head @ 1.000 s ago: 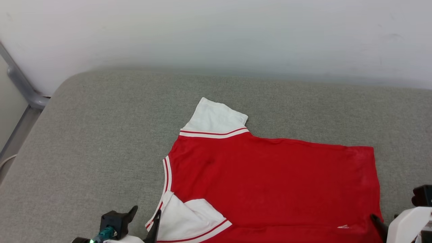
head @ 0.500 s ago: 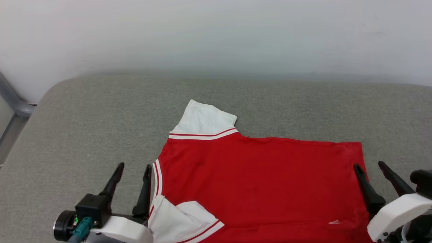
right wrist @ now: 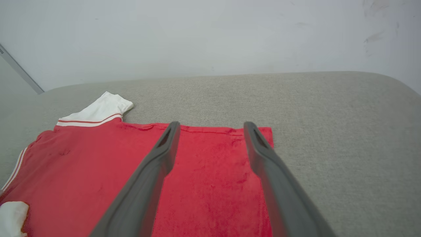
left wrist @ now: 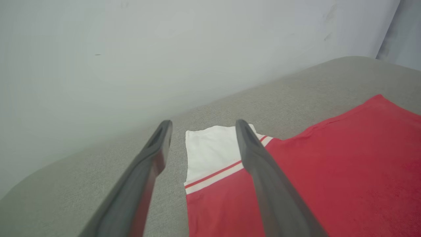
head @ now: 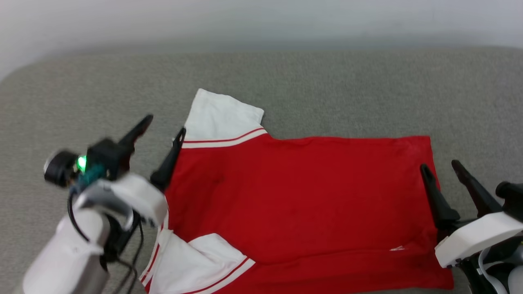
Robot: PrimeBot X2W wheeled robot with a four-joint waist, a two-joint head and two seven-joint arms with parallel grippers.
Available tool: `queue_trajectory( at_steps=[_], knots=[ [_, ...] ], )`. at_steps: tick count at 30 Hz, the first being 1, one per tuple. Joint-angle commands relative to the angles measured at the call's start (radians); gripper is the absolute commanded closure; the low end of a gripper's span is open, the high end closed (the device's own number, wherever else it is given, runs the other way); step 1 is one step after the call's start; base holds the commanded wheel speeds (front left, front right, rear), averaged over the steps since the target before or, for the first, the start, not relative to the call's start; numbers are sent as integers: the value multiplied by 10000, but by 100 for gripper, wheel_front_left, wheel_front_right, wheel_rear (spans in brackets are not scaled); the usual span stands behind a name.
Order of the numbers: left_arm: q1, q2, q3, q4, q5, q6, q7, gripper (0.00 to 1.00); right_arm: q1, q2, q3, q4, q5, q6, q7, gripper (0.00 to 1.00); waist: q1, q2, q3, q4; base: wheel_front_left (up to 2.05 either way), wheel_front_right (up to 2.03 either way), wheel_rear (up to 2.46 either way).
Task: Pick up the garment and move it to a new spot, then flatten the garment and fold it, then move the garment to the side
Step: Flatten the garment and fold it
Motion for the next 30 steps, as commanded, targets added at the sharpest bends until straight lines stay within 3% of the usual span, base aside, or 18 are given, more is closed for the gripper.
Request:
queue_trajectory(
  at_steps=[1,8,17,22,30],
  knots=[
    [-696,108,-36,165,-82,-255,423,0,-226,42,8,-113,-16,-9,11,0,-1,0,725,-399,0,0,0],
    [-3470,150,-227,1299,-1055,-1032,3002,0,-654,131,62,-357,-95,-9,-81,0,-1,0,1847,-838,0,0,0],
    [-5942,704,-763,2780,-1948,-1253,6231,0,-1040,226,299,-631,-138,-9,-275,0,-1,0,2853,-1344,0,0,0],
    [-6685,974,-995,3495,-2035,-1267,7180,0,-1159,323,413,-774,-57,-9,-314,0,-1,0,3298,-1573,0,0,0],
    [-7316,1051,-1191,4479,-1974,-1266,7601,0,-1241,369,620,-740,19,-9,-417,0,-1,0,3780,-1794,0,0,0]
  ],
)
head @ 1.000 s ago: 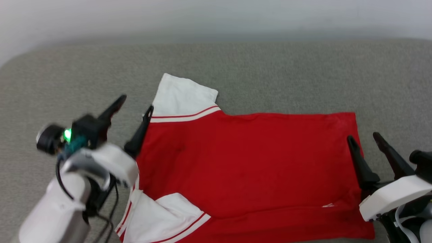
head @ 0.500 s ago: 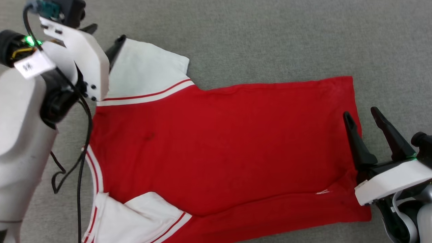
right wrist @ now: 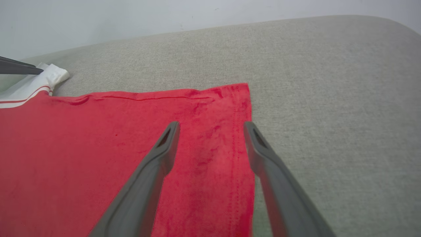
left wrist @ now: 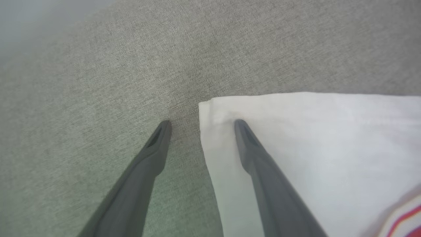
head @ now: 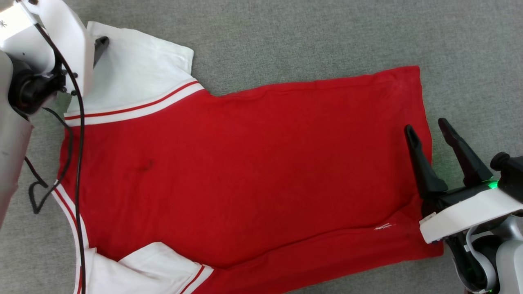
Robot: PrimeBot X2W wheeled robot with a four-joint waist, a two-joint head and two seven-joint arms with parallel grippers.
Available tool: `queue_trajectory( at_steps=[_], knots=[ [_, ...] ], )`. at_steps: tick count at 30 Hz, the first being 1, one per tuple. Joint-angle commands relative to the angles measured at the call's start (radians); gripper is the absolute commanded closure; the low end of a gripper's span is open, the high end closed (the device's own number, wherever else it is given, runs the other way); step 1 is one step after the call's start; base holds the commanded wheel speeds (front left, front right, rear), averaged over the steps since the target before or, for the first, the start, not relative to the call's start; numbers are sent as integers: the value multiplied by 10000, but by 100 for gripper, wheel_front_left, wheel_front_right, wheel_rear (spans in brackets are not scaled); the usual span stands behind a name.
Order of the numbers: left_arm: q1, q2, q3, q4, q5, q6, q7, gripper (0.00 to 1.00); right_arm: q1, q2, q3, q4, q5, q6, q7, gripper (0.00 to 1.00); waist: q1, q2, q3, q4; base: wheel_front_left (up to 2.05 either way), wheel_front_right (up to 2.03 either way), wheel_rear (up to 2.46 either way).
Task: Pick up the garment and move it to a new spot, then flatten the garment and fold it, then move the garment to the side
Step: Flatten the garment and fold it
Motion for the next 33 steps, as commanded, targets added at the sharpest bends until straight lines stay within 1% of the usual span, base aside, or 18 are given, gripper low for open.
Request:
queue_trajectory(
  at_steps=[1,5,6,7,8,9,14,17,19,23,28,30,33],
  knots=[
    [-146,17,-68,103,53,-5,63,0,-97,13,60,-13,79,-9,-54,0,-2,0,66,-43,0,0,0],
    [-97,-68,-248,469,-98,-12,230,0,-185,-65,140,-56,169,-9,-74,0,-2,0,188,-74,0,0,0],
    [-44,-121,-285,566,-180,-15,314,12,-191,-78,134,-55,183,-9,-75,0,-2,0,206,-74,0,0,0],
    [56,-189,-323,654,-319,-12,413,64,-198,-80,124,-44,184,-9,-70,0,-2,0,217,-70,0,0,0],
    [145,-245,-354,691,-476,-17,499,100,-212,-82,108,-33,172,-9,-65,0,-2,0,224,-64,0,0,0],
    [187,-282,-363,678,-613,-18,503,100,-219,-84,92,-21,154,-9,-61,0,-2,0,227,-55,0,0,0],
    [69,-249,-287,631,-616,-13,-430,100,-167,-141,-5,84,45,-9,-3,0,-2,0,30,54,0,0,0],
    [-6,-253,-252,617,-535,-12,-1084,100,-159,-205,-46,132,22,-9,81,0,-2,0,-272,151,0,0,0],
    [87,-331,-329,526,-627,-13,-1398,100,-134,-289,-104,155,-8,-9,168,0,-2,0,-516,255,0,0,0],
    [361,-306,-453,237,-808,-14,-1895,100,-116,-524,-182,207,-72,-9,496,0,-2,0,-1034,516,0,0,0],
    [1048,-104,-675,-556,-1018,-15,-2432,100,-361,-1158,-203,427,-142,-11,1587,0,-2,0,-1595,842,0,0,0],
    [1383,48,-743,-1035,-1051,-15,-2554,100,-486,-1530,-176,546,-139,-11,2182,0,-2,0,-1750,991,0,0,0],
    [1890,233,-769,-1848,-1092,44,-2709,100,-893,-1944,-224,754,173,-9,3126,0,-2,0,-1899,1210,0,0,0]
  ],
)
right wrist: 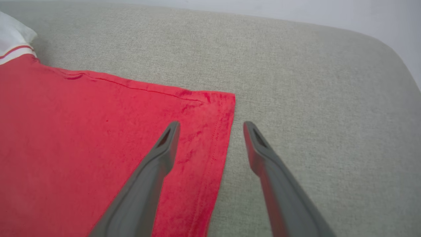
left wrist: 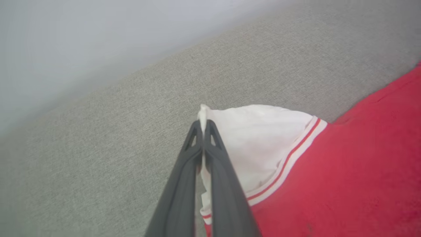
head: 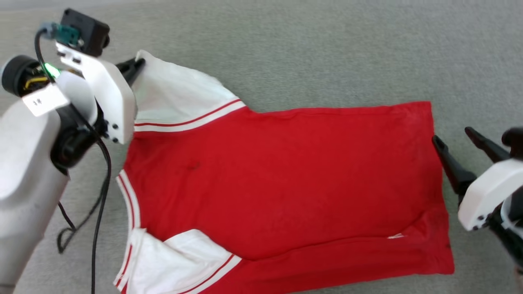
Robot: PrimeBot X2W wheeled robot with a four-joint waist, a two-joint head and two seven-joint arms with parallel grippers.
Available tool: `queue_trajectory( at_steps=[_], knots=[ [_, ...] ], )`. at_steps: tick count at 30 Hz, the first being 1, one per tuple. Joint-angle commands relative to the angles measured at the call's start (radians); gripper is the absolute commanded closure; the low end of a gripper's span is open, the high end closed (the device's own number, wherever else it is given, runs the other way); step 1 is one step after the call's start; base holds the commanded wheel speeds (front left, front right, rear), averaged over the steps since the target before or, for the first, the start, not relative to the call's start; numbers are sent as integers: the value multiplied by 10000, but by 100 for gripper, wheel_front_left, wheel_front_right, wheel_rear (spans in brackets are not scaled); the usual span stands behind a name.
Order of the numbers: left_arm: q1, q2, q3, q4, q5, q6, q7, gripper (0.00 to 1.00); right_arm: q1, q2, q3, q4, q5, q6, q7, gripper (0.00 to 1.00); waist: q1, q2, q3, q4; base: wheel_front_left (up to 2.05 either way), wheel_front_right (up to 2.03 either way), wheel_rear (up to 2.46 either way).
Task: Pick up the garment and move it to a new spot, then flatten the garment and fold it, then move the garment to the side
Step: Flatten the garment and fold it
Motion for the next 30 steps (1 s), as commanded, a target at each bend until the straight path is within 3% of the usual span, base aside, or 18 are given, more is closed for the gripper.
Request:
queue_trajectory(
  at_steps=[1,12,20,27,28,29,30],
  knots=[
    [285,50,9,-341,-41,77,-85,100,-319,-181,-32,129,166,-11,344,0,0,0,-161,246,0,0,0],
    [1680,497,103,-3608,3,936,-412,100,-2519,-1430,186,2102,795,-11,3420,0,0,0,282,1171,0,0,0],
    [1963,489,16,-4599,145,1169,-525,100,-3306,-1766,782,3310,747,-11,3864,0,0,0,662,1691,0,0,0],
    [1919,292,-79,-4743,184,1182,-719,100,-3103,-1837,1517,4154,889,-6,4151,0,0,0,817,2006,0,0,0],
    [1916,290,-78,-4691,203,1182,-757,100,-3031,-1833,1615,4276,956,-6,4210,25,0,0,817,2031,0,0,0],
    [1920,274,-89,-4641,230,1176,-803,100,-2983,-1848,1708,4363,1011,-4,4238,88,0,0,810,2049,0,0,0],
    [1941,235,-91,-4594,235,1193,-852,100,-2944,-1875,1780,4442,1051,-3,4210,100,0,0,790,2064,0,0,0]
  ],
)
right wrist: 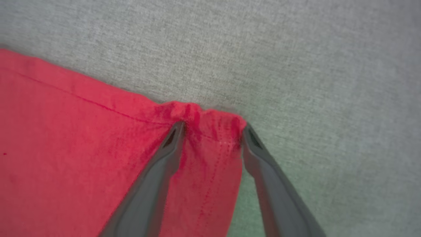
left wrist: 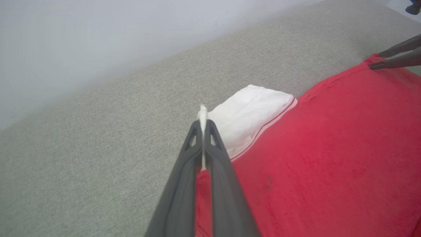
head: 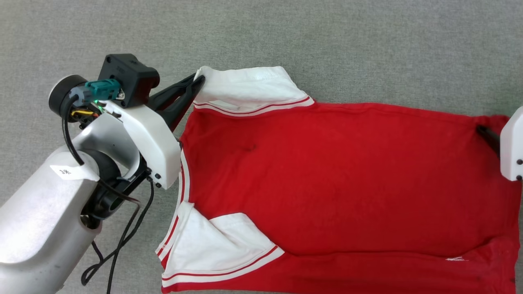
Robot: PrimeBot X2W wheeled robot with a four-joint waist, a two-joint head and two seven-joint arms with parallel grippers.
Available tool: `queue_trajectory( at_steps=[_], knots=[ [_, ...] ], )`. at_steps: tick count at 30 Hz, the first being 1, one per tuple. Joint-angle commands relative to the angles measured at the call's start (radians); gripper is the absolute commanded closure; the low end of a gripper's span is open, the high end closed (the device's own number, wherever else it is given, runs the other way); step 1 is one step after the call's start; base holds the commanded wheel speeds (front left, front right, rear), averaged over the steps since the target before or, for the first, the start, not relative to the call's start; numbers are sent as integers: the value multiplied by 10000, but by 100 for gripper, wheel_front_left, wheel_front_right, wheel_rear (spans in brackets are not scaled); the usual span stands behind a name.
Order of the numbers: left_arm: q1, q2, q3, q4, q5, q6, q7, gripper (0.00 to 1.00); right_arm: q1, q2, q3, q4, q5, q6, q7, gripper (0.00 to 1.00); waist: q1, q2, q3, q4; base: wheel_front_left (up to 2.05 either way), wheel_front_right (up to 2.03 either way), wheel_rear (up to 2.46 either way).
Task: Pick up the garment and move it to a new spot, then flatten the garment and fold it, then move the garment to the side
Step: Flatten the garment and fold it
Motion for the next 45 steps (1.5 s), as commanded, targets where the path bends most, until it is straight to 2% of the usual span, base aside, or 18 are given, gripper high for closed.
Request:
queue_trajectory(
  at_steps=[1,11,16,25,28,29,37,41,45],
  knots=[
    [137,-79,-2,71,36,40,-121,100,430,236,426,486,92,3,110,100,1,0,-52,22,0,0,0],
    [670,-154,59,685,44,295,-726,100,302,350,122,765,422,-3,-1343,100,1,0,-999,-176,0,0,0],
    [1113,-146,66,801,-57,441,-936,100,474,445,-11,779,624,-3,-1734,100,1,0,-1529,-254,0,0,0],
    [2344,-14,13,603,-277,839,-1266,100,1586,643,-455,389,1177,-3,-2512,100,1,0,-2657,-272,0,0,0],
    [2842,76,13,431,-376,1008,-1357,100,2124,711,-633,110,1384,-3,-2800,100,1,0,-2925,-214,0,0,0],
    [3384,132,34,286,-493,1187,-1507,100,2728,794,-843,-216,1627,-3,-3058,100,1,0,-3094,-133,0,0,0],
    [4933,229,-4,141,-901,1577,-1930,100,4432,836,-1209,-1168,2319,-1,-3062,100,1,0,-3368,6,0,0,0],
    [5528,297,-162,250,-949,1701,-2019,100,5144,628,-1147,-1596,2686,-1,-2795,100,1,0,-3392,31,0,0,0],
    [5885,228,-393,516,-944,1682,-1979,100,5669,153,-879,-1908,2824,-3,-2575,100,1,0,-3329,28,0,0,0]
  ],
)
